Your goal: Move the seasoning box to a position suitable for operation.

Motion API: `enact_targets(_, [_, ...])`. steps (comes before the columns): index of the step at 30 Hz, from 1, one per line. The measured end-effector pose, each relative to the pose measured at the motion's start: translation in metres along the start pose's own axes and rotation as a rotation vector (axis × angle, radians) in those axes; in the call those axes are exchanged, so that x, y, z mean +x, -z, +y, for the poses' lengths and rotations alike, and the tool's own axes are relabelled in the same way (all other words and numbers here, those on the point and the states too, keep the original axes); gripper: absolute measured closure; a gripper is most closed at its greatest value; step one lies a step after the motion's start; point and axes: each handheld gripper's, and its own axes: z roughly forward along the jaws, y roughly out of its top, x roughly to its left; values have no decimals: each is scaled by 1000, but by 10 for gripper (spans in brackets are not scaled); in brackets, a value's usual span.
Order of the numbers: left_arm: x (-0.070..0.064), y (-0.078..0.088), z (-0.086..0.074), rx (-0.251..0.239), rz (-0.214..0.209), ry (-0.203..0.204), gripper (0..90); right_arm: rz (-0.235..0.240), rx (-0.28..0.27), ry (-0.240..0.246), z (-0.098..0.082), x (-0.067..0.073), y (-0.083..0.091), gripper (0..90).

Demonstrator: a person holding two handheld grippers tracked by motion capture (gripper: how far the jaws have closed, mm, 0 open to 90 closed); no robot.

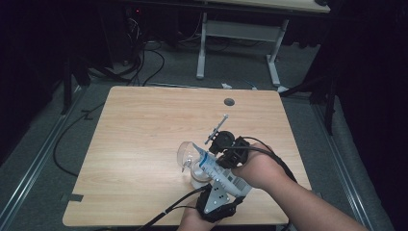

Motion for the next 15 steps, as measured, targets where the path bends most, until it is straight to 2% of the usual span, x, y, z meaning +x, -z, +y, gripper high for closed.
enact_targets(15, [2, 1, 2, -4, 0, -2, 585, -1, -2, 1, 2, 1, 1, 900])
